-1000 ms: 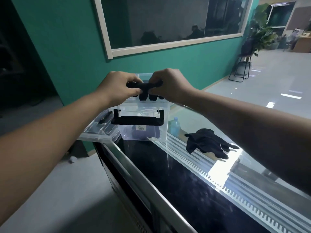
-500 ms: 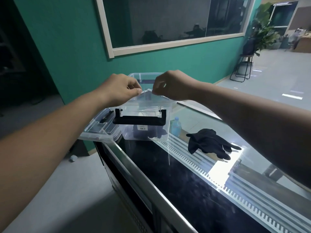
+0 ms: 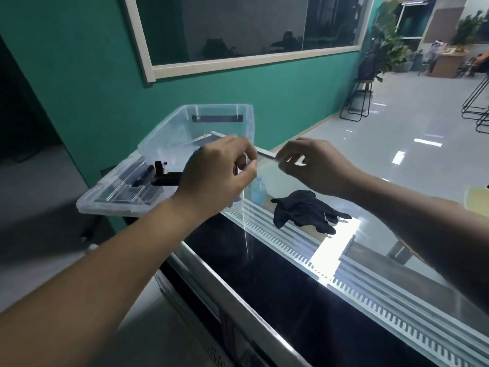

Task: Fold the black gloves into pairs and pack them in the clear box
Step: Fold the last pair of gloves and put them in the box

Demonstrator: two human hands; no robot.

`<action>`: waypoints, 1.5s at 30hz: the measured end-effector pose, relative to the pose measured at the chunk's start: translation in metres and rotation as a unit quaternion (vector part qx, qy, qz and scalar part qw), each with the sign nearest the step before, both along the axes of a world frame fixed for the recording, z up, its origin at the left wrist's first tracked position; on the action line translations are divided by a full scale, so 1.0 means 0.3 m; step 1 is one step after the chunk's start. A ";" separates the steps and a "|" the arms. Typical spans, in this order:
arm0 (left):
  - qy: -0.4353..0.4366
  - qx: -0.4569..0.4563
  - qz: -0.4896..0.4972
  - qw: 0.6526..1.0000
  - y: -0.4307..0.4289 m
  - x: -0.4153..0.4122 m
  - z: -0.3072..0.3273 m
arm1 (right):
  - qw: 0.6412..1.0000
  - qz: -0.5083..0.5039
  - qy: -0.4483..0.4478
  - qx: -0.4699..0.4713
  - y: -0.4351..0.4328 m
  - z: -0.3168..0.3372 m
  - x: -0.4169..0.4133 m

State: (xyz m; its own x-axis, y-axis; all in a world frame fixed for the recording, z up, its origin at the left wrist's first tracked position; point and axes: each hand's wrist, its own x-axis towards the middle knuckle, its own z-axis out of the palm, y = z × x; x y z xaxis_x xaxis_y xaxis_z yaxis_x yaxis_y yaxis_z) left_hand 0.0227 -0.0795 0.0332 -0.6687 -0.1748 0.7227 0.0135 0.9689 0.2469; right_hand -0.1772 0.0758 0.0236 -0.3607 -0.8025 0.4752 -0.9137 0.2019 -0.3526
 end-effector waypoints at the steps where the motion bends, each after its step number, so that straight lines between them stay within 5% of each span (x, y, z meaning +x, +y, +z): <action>1: -0.008 -0.003 -0.010 1.000 0.021 -0.004 -0.029 | 1.000 -0.011 -0.012 0.008 0.021 -0.034 -0.004; 9: -0.091 0.115 0.006 0.989 0.126 -0.073 -0.340 | 0.987 -0.117 -0.101 0.034 0.130 -0.304 -0.003; 15: -0.148 0.196 0.041 0.968 0.139 -0.109 -0.465 | 0.992 -0.127 -0.011 0.012 0.070 -0.400 -0.003; 33: -0.196 0.132 0.030 0.971 0.149 -0.104 -0.479 | 0.990 -0.133 -0.051 0.006 0.070 -0.425 0.001; 45: -0.162 0.157 0.059 0.972 0.148 -0.097 -0.476 | 0.959 -0.137 -0.197 -0.150 0.148 -0.237 0.007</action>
State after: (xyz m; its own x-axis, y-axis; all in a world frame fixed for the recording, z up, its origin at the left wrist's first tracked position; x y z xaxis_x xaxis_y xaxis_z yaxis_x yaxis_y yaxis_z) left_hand -0.0063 -0.0352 -0.1097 -0.8148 -0.4420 0.3752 -0.2209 0.8350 0.5039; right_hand -0.1753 0.1201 -0.0474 -0.7374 -0.5002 0.4540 -0.6249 0.2500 -0.7396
